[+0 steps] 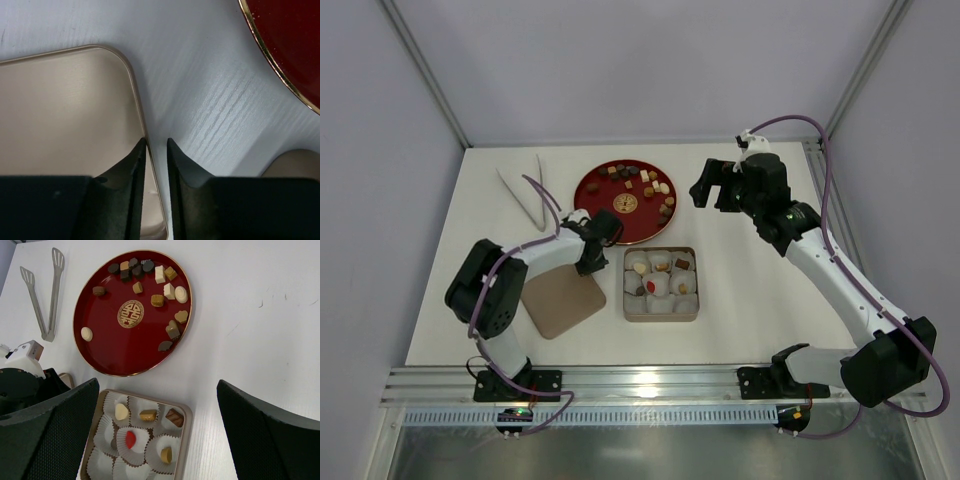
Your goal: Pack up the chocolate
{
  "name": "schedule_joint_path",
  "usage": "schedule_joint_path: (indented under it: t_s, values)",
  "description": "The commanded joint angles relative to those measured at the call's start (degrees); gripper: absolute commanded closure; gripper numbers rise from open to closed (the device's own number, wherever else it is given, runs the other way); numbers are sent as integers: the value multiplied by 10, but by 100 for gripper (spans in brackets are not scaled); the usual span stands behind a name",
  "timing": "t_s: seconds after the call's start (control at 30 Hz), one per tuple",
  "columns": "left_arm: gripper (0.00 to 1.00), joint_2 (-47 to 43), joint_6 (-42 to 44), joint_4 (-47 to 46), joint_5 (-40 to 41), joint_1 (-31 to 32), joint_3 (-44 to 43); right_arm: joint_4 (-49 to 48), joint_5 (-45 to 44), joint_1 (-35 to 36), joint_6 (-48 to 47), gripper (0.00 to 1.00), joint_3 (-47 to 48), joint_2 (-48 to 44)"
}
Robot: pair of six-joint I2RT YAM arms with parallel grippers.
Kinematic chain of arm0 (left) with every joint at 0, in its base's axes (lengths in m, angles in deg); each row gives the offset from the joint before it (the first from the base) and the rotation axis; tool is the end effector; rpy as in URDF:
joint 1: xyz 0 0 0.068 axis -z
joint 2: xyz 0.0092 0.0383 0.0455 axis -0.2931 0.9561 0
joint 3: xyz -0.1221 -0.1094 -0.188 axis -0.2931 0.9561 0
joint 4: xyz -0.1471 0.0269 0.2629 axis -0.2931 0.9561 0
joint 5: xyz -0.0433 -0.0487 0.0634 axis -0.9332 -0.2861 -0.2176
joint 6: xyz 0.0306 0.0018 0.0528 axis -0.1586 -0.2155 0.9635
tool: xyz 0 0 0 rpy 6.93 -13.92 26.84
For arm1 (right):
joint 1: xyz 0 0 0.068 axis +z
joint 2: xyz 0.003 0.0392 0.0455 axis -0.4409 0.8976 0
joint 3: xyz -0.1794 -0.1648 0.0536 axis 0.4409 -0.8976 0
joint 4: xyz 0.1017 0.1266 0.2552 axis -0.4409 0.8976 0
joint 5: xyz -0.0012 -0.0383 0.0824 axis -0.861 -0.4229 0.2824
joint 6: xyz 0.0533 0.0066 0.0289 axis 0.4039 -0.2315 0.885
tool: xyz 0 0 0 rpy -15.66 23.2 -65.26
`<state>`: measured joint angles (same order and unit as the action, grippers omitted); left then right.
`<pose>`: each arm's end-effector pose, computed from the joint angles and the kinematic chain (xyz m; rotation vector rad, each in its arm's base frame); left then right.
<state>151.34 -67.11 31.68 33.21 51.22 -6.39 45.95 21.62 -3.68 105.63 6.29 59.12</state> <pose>0.3016 -0.1822 0.0996 -0.6120 2.5773 0.1268 0.3204 0.1317 0.3276 -0.0185 2.0406 0.4594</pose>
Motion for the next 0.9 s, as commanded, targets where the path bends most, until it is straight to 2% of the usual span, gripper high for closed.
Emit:
schedule_joint_path:
  t_s: [0.0, 0.2, 0.57, 0.77, 0.83, 0.87]
  values:
    - [81, -3, 7, -11, 0, 3, 20, -20, 4, -2, 3, 0, 2, -8]
    - [100, -30, 60, -5, -26, 3, 24, -17, 4, -1, 3, 0, 4, -8]
    - [100, -178, 140, 50, -114, -12, -3, -34, 78, -1, 24, 0, -20, -6]
    - [99, -181, 179, 86, -130, -23, -35, -47, 108, 2, 38, 0, -41, -7]
    - [93, -175, 198, 92, -156, -22, -35, -46, 105, 2, 36, 0, -49, -13]
    - [83, -174, 209, 99, -160, -22, -31, -46, 103, 2, 35, 0, -52, -15]
